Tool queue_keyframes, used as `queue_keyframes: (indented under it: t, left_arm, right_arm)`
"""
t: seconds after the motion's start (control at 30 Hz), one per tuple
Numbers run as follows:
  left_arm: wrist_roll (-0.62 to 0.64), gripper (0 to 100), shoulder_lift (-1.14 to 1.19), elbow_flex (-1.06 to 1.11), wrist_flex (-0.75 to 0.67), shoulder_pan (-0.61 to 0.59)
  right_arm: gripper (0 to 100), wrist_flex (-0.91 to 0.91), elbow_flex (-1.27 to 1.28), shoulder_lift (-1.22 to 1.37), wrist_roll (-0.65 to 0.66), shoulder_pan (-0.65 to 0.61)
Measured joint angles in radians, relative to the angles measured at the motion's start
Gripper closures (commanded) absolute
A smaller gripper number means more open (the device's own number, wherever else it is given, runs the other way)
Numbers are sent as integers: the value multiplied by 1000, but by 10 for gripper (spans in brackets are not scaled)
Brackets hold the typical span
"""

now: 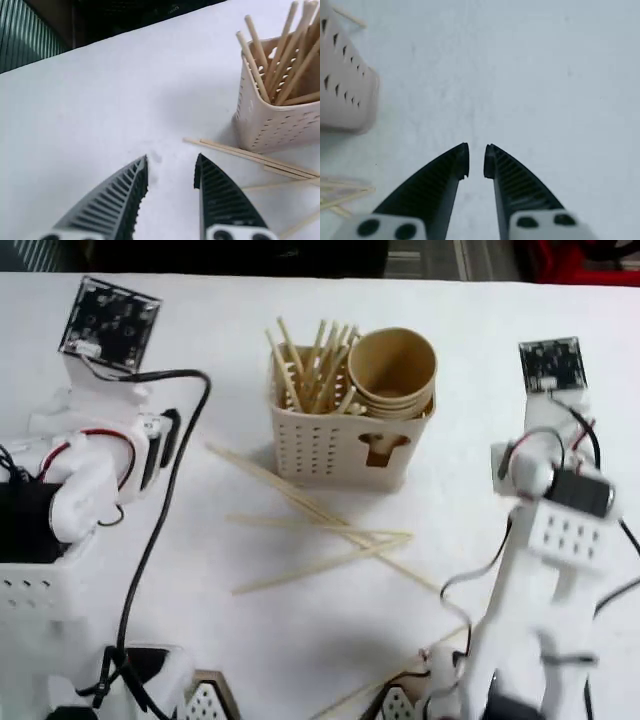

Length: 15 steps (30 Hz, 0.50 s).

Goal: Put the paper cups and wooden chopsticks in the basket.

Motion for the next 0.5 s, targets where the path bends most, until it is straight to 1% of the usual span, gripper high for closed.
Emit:
queue_keyframes:
  t: [0.07,0.1,0.27,0.4,0.5]
  left_arm:
    - [5,836,-72,104,-63,-26]
    - [8,836,-114,166,-100,-38]
    - [8,836,-336,552,-316,-124]
    - [9,836,-491,881,-499,-226]
    - [11,837,-580,1069,-585,-290]
  right_arm:
    - [984,0,-35,94,0,0]
    - [979,0,-51,137,-12,-2]
    - [981,-6,-92,319,-129,-74]
    - [981,-66,-97,416,-236,-133]
    - [981,-100,-97,443,-288,-170]
